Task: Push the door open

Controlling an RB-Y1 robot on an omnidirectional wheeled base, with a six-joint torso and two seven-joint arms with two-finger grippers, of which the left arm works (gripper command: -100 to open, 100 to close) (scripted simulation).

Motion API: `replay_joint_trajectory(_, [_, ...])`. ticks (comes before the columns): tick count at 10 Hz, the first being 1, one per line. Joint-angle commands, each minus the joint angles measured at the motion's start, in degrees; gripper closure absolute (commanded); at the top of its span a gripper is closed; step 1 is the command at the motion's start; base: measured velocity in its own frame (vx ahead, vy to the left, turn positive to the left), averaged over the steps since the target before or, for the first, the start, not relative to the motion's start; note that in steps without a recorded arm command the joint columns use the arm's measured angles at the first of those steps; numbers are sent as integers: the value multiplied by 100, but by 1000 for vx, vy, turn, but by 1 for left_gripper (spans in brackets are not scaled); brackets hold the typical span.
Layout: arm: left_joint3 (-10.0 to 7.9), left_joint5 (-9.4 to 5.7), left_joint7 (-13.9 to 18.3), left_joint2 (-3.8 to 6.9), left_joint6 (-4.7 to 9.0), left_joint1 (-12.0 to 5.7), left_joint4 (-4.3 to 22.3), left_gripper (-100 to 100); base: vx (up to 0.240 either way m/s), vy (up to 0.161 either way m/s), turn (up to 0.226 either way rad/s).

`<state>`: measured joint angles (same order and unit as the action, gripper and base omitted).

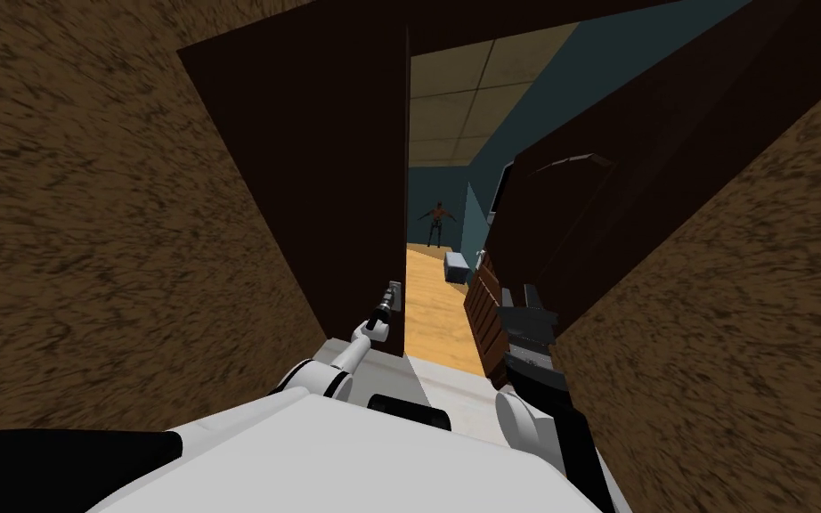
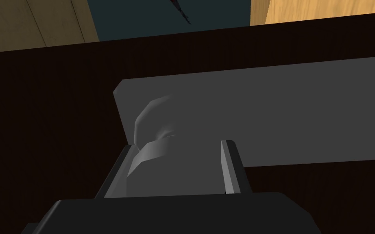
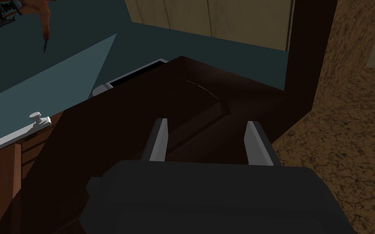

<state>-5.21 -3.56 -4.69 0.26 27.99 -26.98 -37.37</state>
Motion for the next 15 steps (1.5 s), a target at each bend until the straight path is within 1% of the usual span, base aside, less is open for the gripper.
replay_joint_trajectory(1, [-88,-29,-28,104,13,-20,-11,100,170,-79,33])
replay_joint_trajectory(4, [-210,-74,-61,224,4,-15,-5,100,168,-83,48])
replay_joint_trajectory(8, [-422,-154,-118,377,-11,-7,4,100,185,-95,45])
replay_joint_trajectory(9, [-422,-154,-118,377,-11,-7,2,100,141,-67,56])
replay_joint_trajectory(10, [-512,-187,-142,427,-18,-3,8,100,145,-63,30])
replay_joint_trajectory(13, [-700,-257,-192,512,-32,4,16,100,194,-106,87])
replay_joint_trajectory(15, [-700,-257,-192,512,-32,4,16,100,89,-52,18])
